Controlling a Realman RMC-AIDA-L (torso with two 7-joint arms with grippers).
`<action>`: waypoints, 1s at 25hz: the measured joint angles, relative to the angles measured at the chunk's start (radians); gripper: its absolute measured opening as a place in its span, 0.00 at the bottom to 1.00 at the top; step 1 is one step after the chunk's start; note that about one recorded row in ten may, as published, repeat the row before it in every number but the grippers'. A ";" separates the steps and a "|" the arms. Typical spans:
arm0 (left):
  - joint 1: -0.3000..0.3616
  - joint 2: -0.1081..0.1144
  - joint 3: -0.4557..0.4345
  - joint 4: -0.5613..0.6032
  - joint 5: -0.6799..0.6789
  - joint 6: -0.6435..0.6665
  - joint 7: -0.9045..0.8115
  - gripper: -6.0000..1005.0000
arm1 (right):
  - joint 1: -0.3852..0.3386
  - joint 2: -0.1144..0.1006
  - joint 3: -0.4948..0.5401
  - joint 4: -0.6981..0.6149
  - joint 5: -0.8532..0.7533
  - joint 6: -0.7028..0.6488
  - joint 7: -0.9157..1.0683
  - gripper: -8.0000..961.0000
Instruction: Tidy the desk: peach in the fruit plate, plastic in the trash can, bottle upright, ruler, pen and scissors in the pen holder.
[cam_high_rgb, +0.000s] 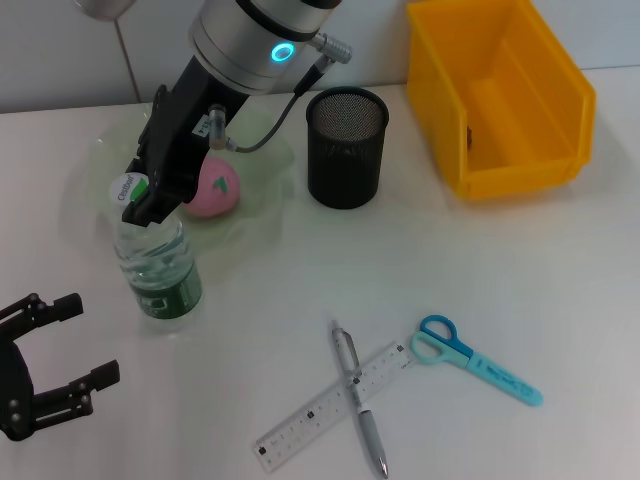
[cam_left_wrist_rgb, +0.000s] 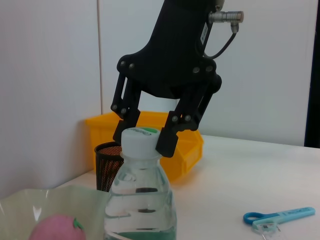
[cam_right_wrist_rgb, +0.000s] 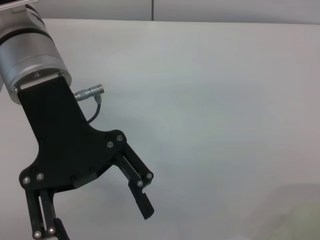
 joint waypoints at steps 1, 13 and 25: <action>0.000 0.000 0.000 0.000 0.000 0.000 0.000 0.82 | 0.000 0.000 0.000 0.000 0.000 0.000 0.000 0.45; -0.007 -0.004 0.000 0.000 -0.002 -0.003 0.000 0.82 | 0.004 0.000 -0.008 0.001 0.000 0.000 0.006 0.46; -0.015 -0.005 0.000 0.000 -0.002 -0.005 0.000 0.82 | 0.005 0.001 -0.011 0.001 -0.006 -0.003 0.006 0.46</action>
